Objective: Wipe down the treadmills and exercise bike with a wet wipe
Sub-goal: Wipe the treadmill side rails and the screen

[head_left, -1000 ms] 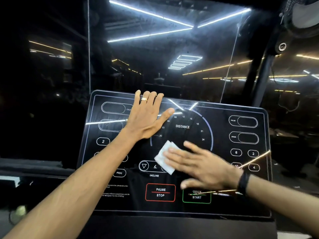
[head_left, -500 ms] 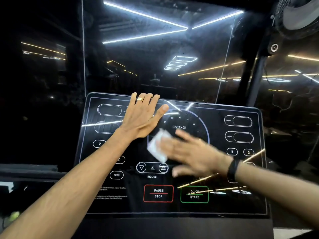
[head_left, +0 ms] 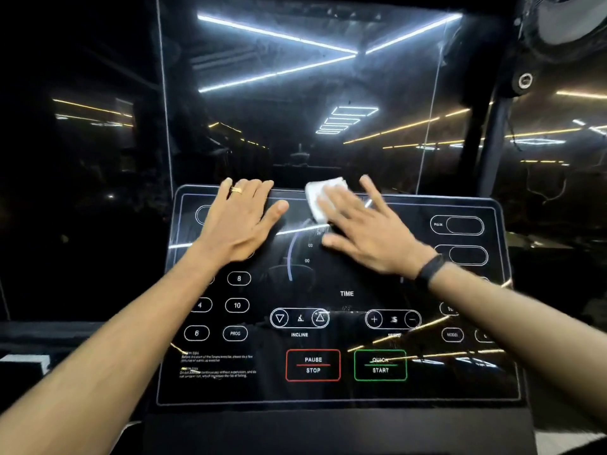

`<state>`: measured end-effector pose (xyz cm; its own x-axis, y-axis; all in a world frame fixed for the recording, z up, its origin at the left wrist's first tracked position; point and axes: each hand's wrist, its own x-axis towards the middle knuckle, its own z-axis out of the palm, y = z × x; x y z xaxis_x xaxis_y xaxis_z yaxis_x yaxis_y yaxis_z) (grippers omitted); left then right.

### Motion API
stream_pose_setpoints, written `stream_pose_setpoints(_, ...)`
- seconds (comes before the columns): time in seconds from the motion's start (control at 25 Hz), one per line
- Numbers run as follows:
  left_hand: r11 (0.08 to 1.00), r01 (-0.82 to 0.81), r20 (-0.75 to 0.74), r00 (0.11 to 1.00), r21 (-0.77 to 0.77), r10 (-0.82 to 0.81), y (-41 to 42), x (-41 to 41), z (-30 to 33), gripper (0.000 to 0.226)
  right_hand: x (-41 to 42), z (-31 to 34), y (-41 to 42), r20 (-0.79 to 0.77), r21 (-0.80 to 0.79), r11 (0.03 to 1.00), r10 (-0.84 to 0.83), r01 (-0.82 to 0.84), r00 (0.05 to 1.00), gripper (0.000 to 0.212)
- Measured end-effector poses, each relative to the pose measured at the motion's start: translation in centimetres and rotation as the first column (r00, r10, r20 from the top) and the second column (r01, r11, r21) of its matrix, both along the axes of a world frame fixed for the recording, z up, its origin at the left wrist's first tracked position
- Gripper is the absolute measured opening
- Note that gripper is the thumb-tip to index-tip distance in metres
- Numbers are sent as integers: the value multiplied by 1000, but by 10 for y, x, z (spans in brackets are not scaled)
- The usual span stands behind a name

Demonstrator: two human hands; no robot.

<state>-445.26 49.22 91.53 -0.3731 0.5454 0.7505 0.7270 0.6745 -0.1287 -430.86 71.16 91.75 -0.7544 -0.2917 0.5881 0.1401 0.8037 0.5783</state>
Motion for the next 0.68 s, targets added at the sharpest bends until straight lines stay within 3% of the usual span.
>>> stream_pose_setpoints(0.04,1000,-28,2,1000,8,27,2,3,-4,107,-4,8,-2,-30,-83,995,-53,51,998,83)
stream_pose_setpoints(0.12,998,-59,26,998,27,58,8,8,-6,111,-7,-24,-22,31,-86,996,36,-33,999,85)
stream_pose_setpoints(0.2,999,-43,47,998,31,41,8,9,-6,113,11,-93,-48,227,101,973,182,-209,957,87)
stream_pose_setpoints(0.28,999,-18,27,999,27,18,5,6,-5,110,19,-101,-40,306,228,924,232,-308,923,86)
stream_pose_setpoints(0.36,1000,-11,7,1000,21,11,3,1,-6,108,-3,-55,-26,127,215,960,152,-177,980,81)
stream_pose_setpoints(0.4,1000,-4,-1,1000,16,4,1,-1,-4,107,-14,-25,-20,6,107,991,78,-78,997,80)
stream_pose_setpoints(0.48,999,46,15,999,11,-46,-7,-4,-1,103,-22,1,-23,-60,-104,994,-44,38,997,83)
stream_pose_setpoints(0.56,995,91,17,996,28,-92,-15,-9,1,100,-22,-39,-39,15,-97,992,86,-84,996,88)
stream_pose_setpoints(0.68,995,93,18,995,37,-93,-14,-10,-3,97,15,-120,-62,292,148,943,247,-299,924,89)
